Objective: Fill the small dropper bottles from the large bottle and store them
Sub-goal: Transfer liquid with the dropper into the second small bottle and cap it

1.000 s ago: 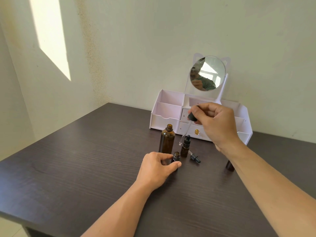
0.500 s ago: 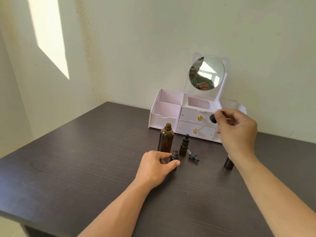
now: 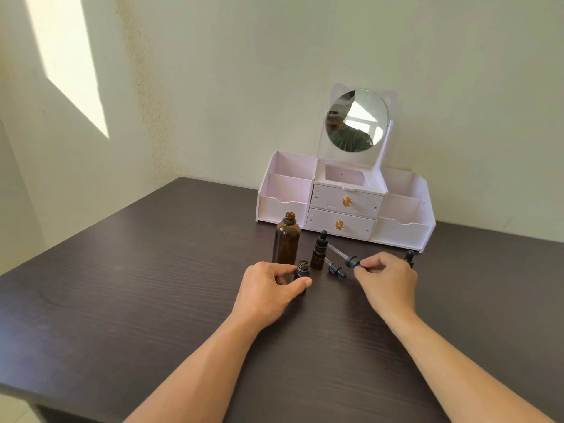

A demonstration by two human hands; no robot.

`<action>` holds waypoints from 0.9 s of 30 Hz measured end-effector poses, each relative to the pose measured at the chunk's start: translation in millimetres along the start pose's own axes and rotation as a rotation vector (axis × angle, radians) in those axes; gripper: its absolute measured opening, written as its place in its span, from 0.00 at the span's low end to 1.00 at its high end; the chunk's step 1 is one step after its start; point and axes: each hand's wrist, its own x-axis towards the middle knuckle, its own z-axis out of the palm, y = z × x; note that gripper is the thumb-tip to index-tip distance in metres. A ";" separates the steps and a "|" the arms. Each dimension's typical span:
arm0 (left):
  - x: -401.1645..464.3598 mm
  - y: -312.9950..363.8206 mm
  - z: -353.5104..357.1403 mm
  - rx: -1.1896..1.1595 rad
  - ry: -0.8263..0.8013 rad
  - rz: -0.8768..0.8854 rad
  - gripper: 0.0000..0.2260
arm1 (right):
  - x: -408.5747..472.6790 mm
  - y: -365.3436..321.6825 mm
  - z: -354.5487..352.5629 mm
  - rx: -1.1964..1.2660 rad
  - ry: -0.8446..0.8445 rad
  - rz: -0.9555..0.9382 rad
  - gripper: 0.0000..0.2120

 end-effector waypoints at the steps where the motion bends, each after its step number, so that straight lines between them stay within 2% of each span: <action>1: 0.0 0.4 -0.3 0.001 -0.002 0.003 0.24 | -0.9 0.9 0.2 -0.008 -0.007 -0.001 0.02; 20: 1.2 -1.2 1.8 -0.012 0.006 0.010 0.21 | -3.6 5.1 2.4 -0.042 -0.035 -0.018 0.04; 27: 1.1 -1.8 2.0 -0.009 0.014 0.013 0.22 | -2.6 6.9 3.4 0.030 0.045 -0.027 0.05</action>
